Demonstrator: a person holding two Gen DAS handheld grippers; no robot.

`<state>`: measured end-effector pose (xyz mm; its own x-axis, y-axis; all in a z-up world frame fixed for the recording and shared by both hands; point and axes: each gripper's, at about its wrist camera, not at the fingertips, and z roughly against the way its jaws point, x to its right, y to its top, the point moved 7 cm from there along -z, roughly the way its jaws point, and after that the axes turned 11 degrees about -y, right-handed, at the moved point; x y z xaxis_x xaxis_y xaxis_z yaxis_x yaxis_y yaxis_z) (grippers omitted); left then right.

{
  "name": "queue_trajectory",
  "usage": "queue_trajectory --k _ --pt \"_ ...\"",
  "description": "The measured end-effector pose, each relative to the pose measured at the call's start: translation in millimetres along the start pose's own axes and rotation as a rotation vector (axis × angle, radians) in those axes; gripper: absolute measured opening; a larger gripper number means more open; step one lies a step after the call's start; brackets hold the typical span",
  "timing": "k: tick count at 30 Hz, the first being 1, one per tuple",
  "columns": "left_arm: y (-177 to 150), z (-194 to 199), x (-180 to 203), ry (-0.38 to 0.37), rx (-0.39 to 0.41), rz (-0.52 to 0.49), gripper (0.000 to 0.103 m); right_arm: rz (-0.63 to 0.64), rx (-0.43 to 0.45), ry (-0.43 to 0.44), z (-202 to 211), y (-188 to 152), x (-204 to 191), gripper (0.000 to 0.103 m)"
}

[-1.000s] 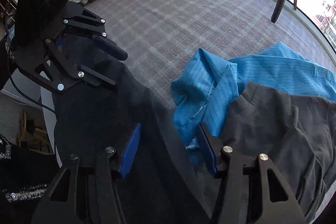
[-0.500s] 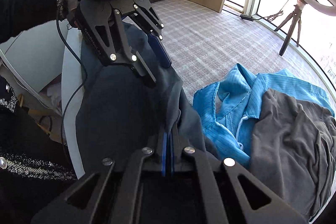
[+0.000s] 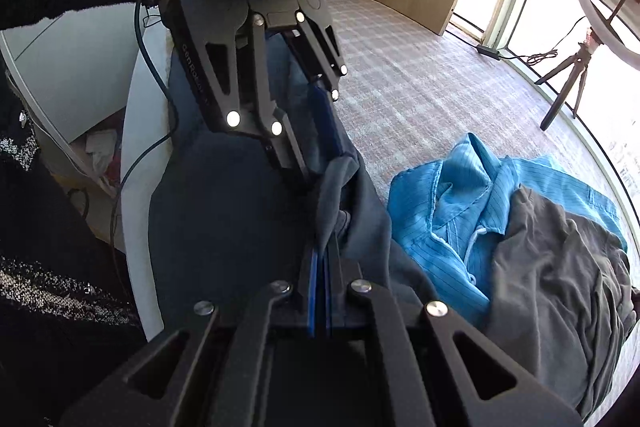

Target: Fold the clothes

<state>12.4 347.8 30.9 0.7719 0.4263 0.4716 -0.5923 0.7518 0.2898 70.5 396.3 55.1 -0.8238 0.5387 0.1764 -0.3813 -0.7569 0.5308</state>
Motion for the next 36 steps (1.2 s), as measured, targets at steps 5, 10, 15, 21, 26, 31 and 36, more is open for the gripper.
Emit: queue_trajectory --k 5,10,15,21,26,31,36 --pt "-21.5 -9.8 20.4 -0.079 0.035 0.026 0.012 -0.165 -0.008 0.143 16.9 11.4 27.6 0.041" --pt "-33.6 -17.3 21.2 -0.092 0.077 0.071 0.012 -0.337 -0.102 0.254 -5.1 46.1 56.3 0.043" --pt "-49.4 -15.9 16.9 -0.089 0.127 0.106 0.012 -0.165 -0.346 0.067 -67.8 42.6 41.6 0.022" --pt "-59.1 0.1 2.9 -0.048 0.163 0.106 0.012 -0.111 -0.456 -0.01 -91.3 25.8 39.4 0.011" --pt "-58.4 50.4 -21.6 0.1 0.249 0.058 0.051 -0.173 -0.458 0.012 -91.0 23.1 44.9 0.002" --pt "-56.8 32.0 -35.9 0.125 0.17 -0.03 0.054 -0.231 -0.457 0.03 -88.5 25.9 49.0 0.002" --pt "-42.1 12.9 -36.9 0.152 0.116 -0.049 0.0 -0.298 -0.418 -0.012 -82.9 35.2 64.8 0.001"
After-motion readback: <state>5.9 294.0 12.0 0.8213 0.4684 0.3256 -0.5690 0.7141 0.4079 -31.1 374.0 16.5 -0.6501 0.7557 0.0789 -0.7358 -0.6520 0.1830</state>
